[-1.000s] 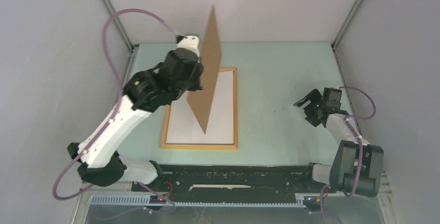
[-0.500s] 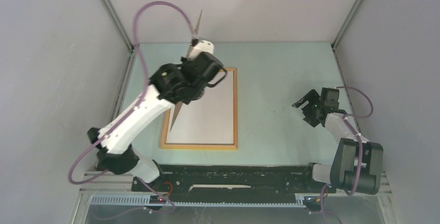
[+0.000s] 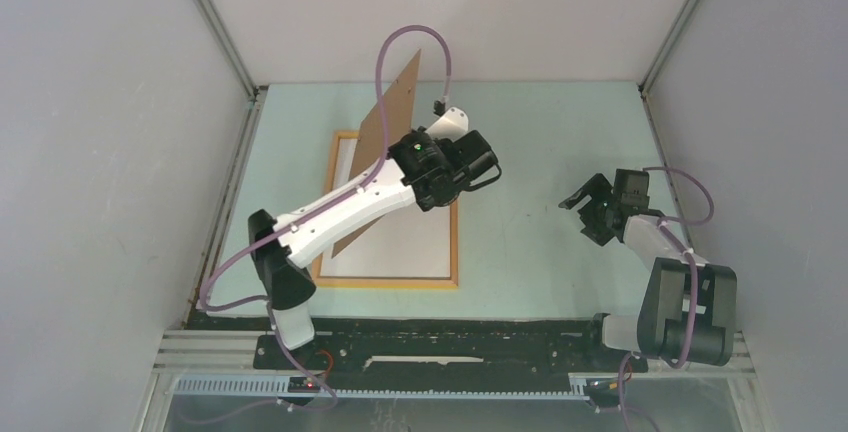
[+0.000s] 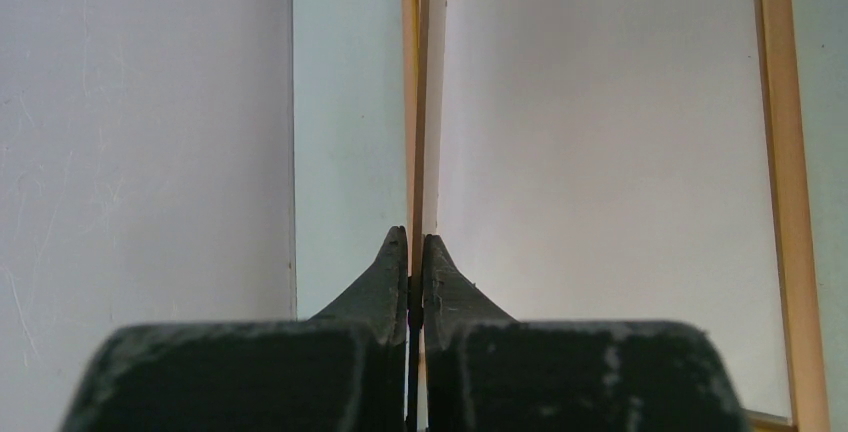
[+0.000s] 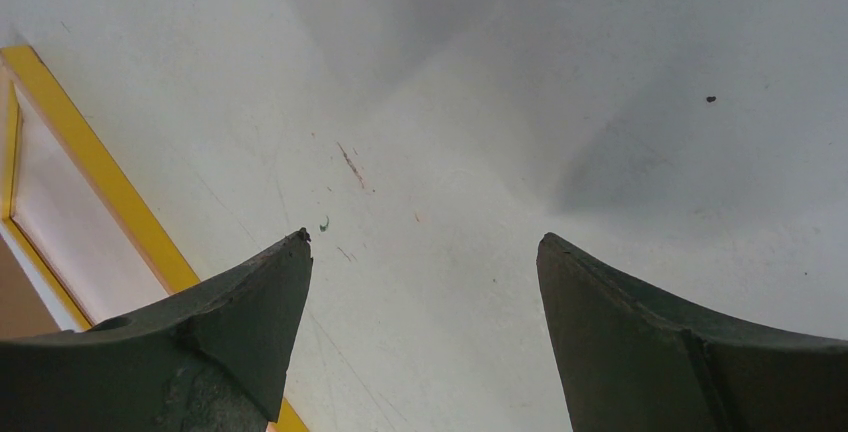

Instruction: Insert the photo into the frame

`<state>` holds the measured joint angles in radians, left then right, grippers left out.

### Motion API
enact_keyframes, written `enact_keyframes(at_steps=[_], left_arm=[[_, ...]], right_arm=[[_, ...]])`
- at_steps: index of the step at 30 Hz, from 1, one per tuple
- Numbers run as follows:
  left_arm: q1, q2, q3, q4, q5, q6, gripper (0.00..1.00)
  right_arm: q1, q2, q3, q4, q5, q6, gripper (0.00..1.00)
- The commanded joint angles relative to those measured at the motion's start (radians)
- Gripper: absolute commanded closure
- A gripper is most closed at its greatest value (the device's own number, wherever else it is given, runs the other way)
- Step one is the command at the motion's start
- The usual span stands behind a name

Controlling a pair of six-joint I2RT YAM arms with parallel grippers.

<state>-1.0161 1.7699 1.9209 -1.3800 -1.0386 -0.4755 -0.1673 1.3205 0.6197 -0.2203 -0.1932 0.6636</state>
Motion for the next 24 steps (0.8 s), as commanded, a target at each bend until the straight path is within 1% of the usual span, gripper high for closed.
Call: enact_keyframes(at_steps=[1,12,20,24], left_arm=[[-0.006,0.028,-0.024,0.0,-0.144,-0.054,1.0],[-0.008,0.103,-0.085,-0.002,-0.12,-0.094,1.0],[-0.036,0.13,-0.126,-0.014,-0.094,-0.132,1.0],[-0.048,0.131,-0.171,-0.016,-0.082,-0.162,1.0]], right_arm=[[0.006,0.002,0.002,0.025,0.001,-0.005,0.1],[0.007,0.008,0.003,0.029,-0.005,-0.003,0.1],[0.012,0.016,0.002,0.034,-0.01,-0.001,0.1],[0.013,0.016,0.002,0.035,-0.009,-0.001,0.1]])
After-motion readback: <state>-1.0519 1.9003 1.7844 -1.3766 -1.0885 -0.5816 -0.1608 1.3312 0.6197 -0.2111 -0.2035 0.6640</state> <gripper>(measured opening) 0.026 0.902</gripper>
